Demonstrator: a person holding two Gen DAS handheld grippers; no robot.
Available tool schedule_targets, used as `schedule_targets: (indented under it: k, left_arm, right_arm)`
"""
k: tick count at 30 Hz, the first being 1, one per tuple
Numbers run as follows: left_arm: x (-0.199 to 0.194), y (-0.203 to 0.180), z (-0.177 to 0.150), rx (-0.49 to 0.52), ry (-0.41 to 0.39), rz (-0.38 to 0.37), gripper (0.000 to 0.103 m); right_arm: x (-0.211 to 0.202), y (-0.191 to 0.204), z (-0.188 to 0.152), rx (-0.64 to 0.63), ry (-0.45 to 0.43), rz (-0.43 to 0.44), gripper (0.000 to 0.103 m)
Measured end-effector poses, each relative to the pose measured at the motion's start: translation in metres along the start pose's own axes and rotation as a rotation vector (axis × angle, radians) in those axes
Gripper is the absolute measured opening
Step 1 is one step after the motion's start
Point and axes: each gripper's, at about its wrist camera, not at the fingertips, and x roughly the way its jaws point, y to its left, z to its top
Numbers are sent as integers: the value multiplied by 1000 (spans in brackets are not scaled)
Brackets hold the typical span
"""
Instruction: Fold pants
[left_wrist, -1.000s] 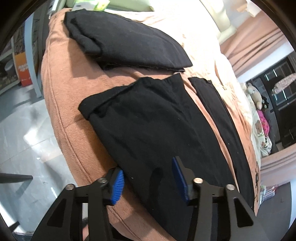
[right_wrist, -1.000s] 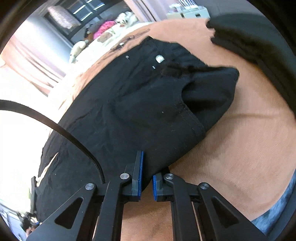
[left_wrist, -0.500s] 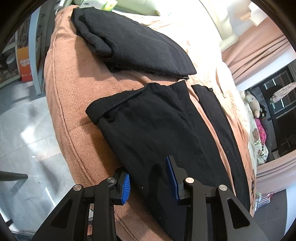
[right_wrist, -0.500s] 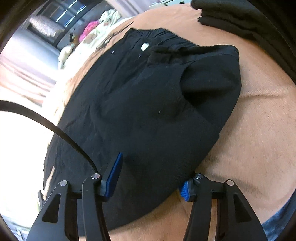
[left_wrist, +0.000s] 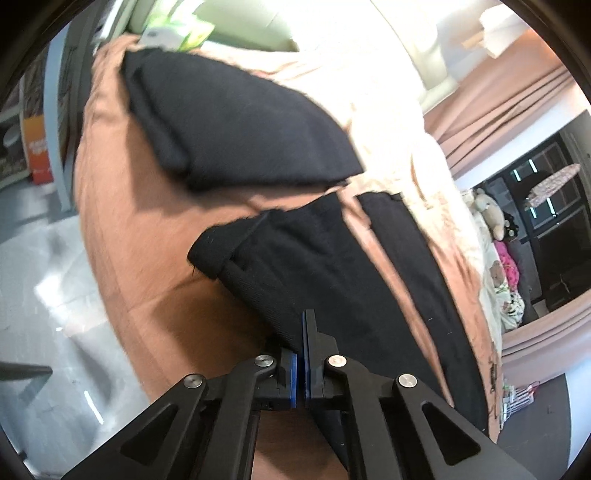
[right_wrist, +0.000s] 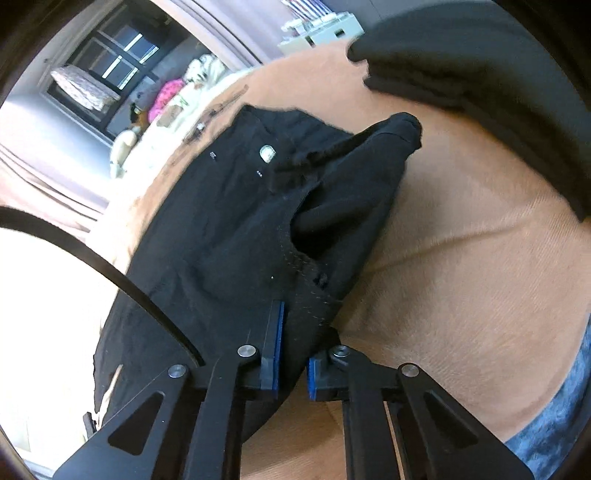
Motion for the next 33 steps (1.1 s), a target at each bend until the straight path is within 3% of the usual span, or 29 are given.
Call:
schedule_targets:
  k: [10, 22, 33]
  left_arm:
    - [-14, -77, 42, 110, -75, -48, 2]
    - [-14, -170, 90, 208, -155, -99, 2]
    - [37, -231, 116, 291, -150, -33, 2]
  right_arm:
    - [-11, 22, 9, -60, -63, 35, 6]
    - [4, 67, 46, -158, -144, 76, 6]
    - [58, 113, 85, -226, -183, 59, 6]
